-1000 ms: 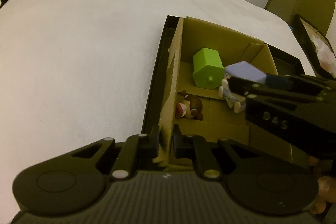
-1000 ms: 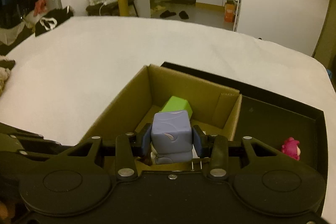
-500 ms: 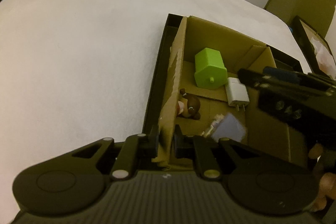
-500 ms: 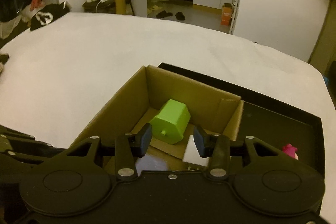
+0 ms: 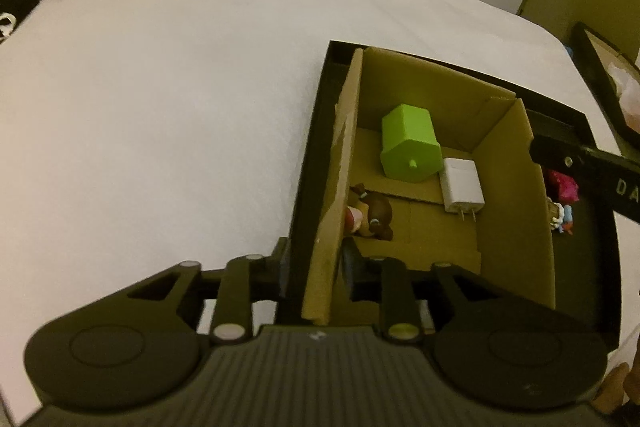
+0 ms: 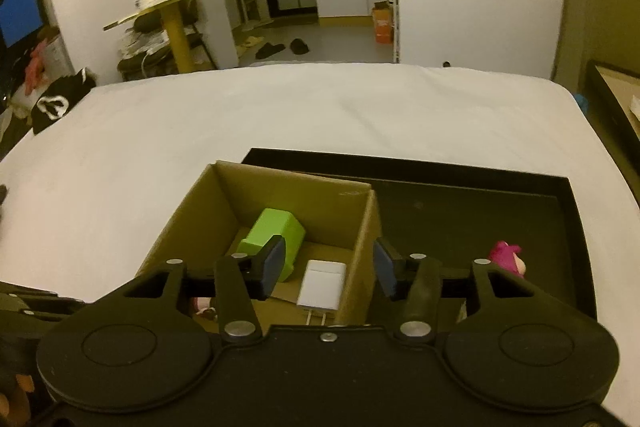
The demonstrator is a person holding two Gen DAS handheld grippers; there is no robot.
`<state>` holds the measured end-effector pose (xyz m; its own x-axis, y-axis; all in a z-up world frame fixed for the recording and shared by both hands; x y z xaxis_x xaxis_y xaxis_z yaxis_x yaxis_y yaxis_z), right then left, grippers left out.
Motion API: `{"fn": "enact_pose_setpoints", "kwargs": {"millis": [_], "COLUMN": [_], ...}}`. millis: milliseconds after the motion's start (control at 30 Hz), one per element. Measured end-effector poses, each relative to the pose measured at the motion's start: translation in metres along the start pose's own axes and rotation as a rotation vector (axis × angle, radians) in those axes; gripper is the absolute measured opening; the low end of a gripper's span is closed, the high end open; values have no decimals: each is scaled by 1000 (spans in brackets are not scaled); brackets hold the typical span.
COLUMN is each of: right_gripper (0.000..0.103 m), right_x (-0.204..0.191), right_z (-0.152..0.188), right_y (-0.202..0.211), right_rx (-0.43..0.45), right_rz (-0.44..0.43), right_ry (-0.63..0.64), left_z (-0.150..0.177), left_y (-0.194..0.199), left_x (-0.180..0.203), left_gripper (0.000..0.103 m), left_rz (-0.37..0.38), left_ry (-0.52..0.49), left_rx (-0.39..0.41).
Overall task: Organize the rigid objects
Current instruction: 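Return the right gripper to the tray and grasp the clear jar figurine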
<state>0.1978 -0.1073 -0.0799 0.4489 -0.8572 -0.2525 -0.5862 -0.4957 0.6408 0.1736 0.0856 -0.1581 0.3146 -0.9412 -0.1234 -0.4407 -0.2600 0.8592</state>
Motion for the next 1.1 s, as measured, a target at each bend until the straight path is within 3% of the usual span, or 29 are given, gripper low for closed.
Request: {"fn": "enact_pose_setpoints", "kwargs": {"millis": [267,467,1100], "right_gripper": [74,81,82], "right_x": [15,27,97], "right_z": [3,10,64], "right_y": [5,8,2], "right_rx": [7,22,33], "right_rz": [31,59,187], "right_ry": [-48,-92,-327], "left_z": [-6,-9,-25], "left_y": [6,12,22], "left_x": [5,11,53], "left_gripper": [52,62,75], "left_rz": [-68,-110,-198], "left_ry": [-35,-52,-137], "left_rx": [17,26,63]}}
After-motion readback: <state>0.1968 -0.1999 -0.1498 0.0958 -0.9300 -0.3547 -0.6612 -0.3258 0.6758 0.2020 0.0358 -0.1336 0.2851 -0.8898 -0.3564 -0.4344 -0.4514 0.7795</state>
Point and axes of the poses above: each gripper's, at about its wrist camera, not at the fingertips, and y roughly against the way its jaws point, x to its right, z to its underside, the point moved 6 cm from there along -y, roughly the way its jaws point, and after that the axes turned 11 degrees about -z, right-handed, at the moved point
